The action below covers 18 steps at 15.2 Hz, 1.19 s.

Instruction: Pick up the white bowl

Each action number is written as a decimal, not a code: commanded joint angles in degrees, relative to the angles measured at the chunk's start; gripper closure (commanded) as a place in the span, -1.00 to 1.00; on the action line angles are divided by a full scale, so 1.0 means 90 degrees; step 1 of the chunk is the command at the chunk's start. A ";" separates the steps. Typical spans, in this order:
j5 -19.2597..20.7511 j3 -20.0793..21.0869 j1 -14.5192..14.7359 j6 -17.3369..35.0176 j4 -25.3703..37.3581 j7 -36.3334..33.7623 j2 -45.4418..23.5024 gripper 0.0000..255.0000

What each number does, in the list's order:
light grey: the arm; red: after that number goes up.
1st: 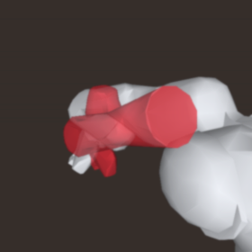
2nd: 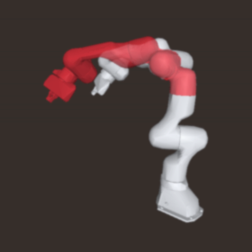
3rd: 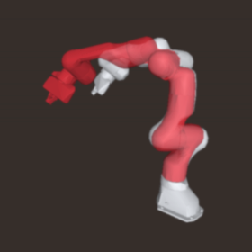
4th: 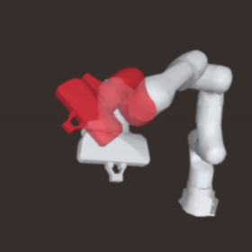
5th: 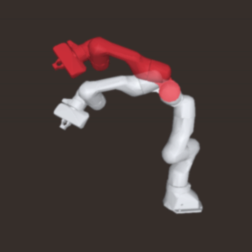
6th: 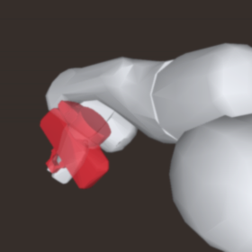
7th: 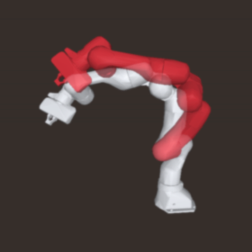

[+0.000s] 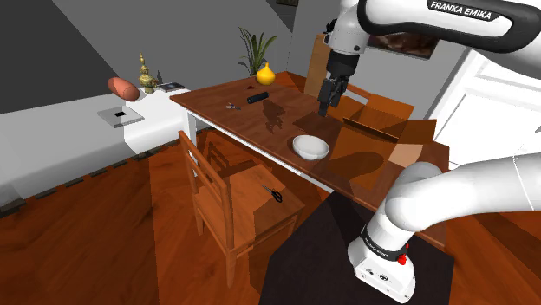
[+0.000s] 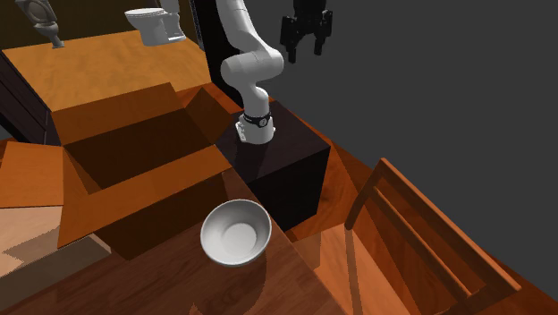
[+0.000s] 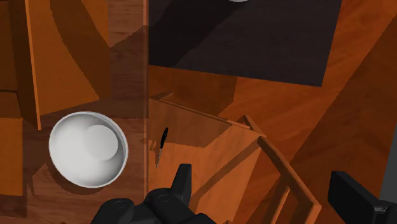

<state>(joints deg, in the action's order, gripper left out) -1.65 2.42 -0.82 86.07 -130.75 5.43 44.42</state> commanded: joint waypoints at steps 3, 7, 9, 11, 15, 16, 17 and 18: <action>0.0129 -0.0122 -0.0048 0.0401 -0.0332 0.0172 -0.0039 -1.00; 0.0386 -0.0377 -0.0163 0.1234 -0.0905 0.0502 -0.0232 -1.00; 0.0512 -0.0510 -0.0228 0.1667 -0.1142 0.0659 -0.0389 -1.00; 0.0637 -0.0646 -0.0295 0.2110 -0.1346 0.0812 -0.0587 -1.00; 0.0872 -0.0926 -0.0432 0.3022 -0.1643 0.1106 -0.1113 -1.00; 0.0926 -0.0997 -0.0465 0.3254 -0.1694 0.1178 -0.1270 -1.00; 0.0977 -0.1068 -0.0497 0.3486 -0.1734 0.1250 -0.1437 -1.00; 0.1025 -0.1140 -0.0528 0.3719 -0.1765 0.1321 -0.1614 -1.00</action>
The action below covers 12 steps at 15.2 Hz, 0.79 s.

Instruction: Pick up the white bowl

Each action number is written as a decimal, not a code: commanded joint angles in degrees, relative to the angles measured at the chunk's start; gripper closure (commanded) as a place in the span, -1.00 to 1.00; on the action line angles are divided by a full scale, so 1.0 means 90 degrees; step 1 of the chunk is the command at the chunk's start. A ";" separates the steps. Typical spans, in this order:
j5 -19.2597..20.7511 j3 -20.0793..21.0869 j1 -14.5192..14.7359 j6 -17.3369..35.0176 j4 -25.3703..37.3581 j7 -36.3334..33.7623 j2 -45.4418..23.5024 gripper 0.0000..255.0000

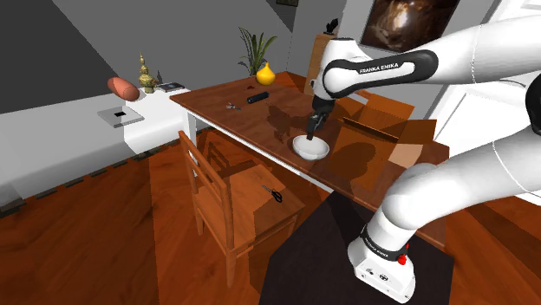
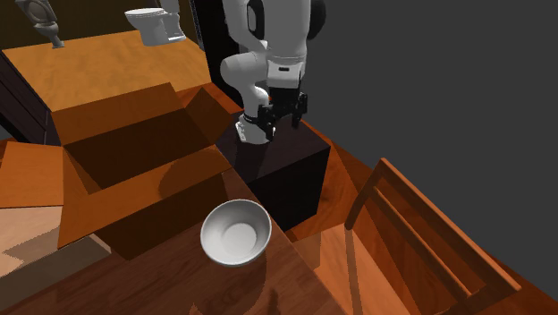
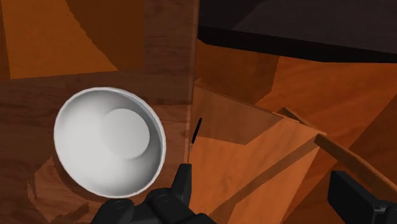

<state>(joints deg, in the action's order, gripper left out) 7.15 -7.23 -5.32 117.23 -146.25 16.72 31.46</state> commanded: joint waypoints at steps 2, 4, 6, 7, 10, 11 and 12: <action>0.0133 -0.0209 -0.0087 0.0720 -0.0075 0.0210 -0.0556 -1.00; 0.0198 -0.0351 -0.0138 0.1179 -0.0066 0.0357 -0.0970 -1.00; 0.0237 -0.0492 -0.0181 0.1626 -0.0017 0.0512 -0.1414 -1.00; 0.0245 -0.0561 -0.0199 0.1845 0.0023 0.0593 -0.1645 -1.00; 0.0206 -0.0757 -0.0244 0.2471 0.0199 0.0862 -0.2369 -1.00; 0.0169 -0.0816 -0.0258 0.2669 0.0277 0.0964 -0.2619 -1.00; 0.0119 -0.0871 -0.0271 0.2859 0.0364 0.1072 -0.2871 -1.00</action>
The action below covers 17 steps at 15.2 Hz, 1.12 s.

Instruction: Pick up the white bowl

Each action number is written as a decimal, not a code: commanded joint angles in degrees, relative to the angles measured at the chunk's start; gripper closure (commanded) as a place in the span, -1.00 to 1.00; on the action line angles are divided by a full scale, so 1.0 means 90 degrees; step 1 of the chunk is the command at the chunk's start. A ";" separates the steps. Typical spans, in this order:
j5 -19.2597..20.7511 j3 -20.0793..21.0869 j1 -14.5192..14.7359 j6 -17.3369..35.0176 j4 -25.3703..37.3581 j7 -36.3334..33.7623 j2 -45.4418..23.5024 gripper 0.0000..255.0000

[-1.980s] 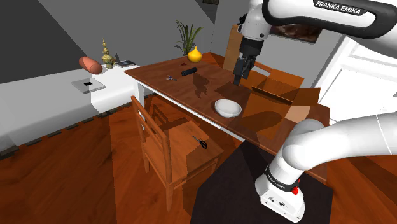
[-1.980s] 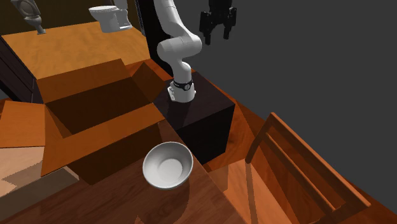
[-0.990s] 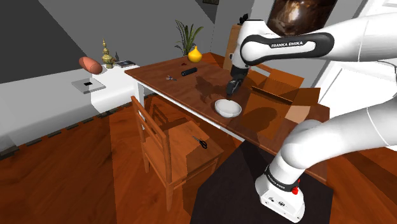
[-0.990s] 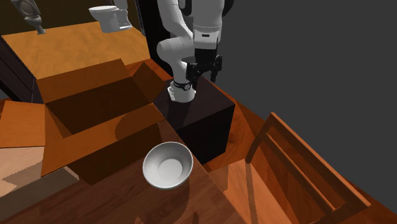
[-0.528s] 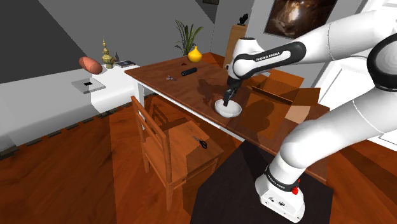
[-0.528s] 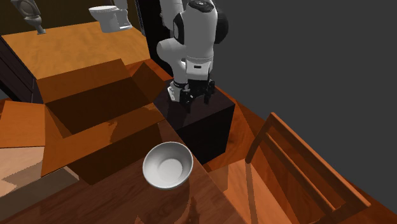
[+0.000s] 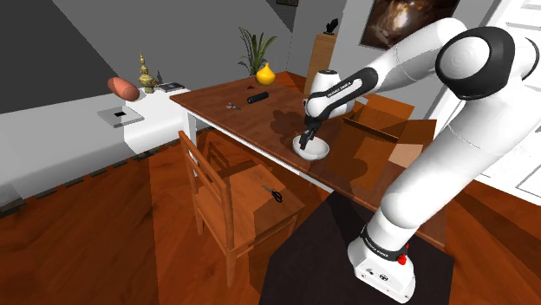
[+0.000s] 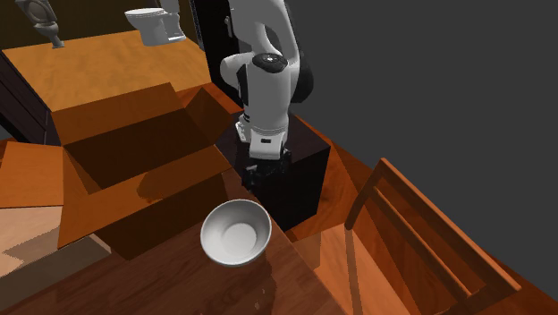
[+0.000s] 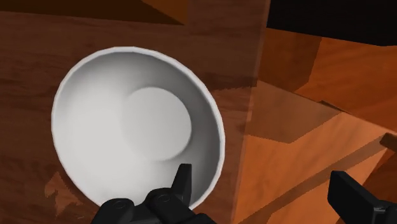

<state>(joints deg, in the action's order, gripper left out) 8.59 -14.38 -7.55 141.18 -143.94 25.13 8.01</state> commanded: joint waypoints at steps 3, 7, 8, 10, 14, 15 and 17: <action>-0.0212 -0.0171 -0.0071 0.0608 0.0341 0.0414 -0.0857 -1.00; -0.0304 -0.0166 -0.0079 0.0976 0.0269 0.0462 -0.1159 -1.00; -0.0330 -0.0163 -0.0080 0.1068 0.0255 0.0477 -0.1238 -1.00; -0.0406 -0.0152 -0.0087 0.1302 0.0225 0.0520 -0.1447 -1.00; -0.0404 -0.0151 -0.0090 0.1299 0.0225 0.0520 -0.1444 1.00; -0.0403 -0.0153 -0.0091 0.1295 0.0224 0.0521 -0.1439 1.00; -0.0404 -0.0153 -0.0091 0.1297 0.0224 0.0523 -0.1441 1.00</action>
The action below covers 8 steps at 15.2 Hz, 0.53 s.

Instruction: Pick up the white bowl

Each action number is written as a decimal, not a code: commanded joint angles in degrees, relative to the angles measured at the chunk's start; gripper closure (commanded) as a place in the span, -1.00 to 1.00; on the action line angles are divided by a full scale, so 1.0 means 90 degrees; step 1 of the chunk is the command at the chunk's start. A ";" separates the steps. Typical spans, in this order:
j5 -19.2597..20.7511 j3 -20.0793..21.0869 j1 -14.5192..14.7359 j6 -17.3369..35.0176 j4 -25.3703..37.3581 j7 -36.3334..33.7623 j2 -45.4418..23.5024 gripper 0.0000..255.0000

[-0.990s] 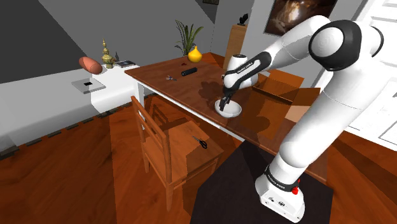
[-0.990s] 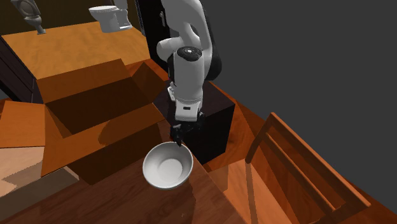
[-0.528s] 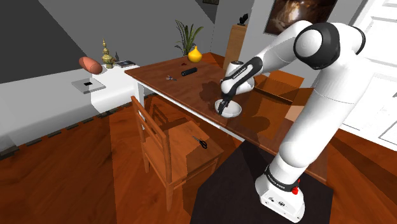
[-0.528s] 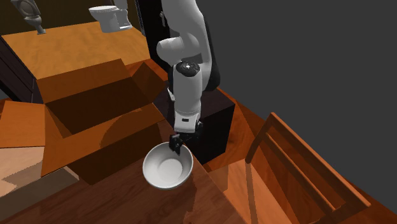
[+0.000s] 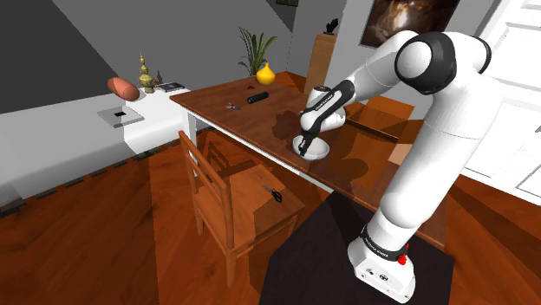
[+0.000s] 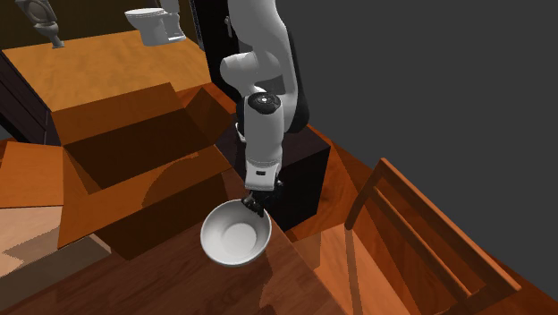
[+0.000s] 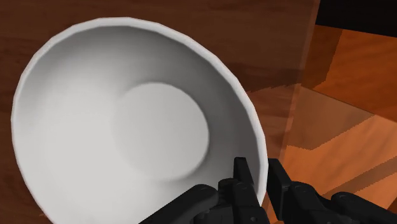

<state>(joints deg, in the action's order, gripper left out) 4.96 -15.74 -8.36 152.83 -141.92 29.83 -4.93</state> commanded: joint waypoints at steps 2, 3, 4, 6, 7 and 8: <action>0.0000 -0.0002 -0.0002 0.0002 0.0001 0.0001 -0.0003 1.00; -0.0001 -0.0002 -0.0002 0.0003 0.0001 0.0001 -0.0003 1.00; -0.0001 -0.0002 -0.0002 0.0003 0.0001 0.0002 -0.0003 1.00; 0.0029 -0.0006 0.0005 -0.0083 0.0011 -0.0021 0.0074 1.00; 0.0057 -0.0011 0.0009 -0.0174 0.0024 -0.0036 0.0154 1.00; 0.0084 -0.0015 0.0012 -0.0265 0.0037 -0.0051 0.0234 1.00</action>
<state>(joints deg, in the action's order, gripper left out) 5.56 -15.85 -8.28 151.17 -141.79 29.46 -3.37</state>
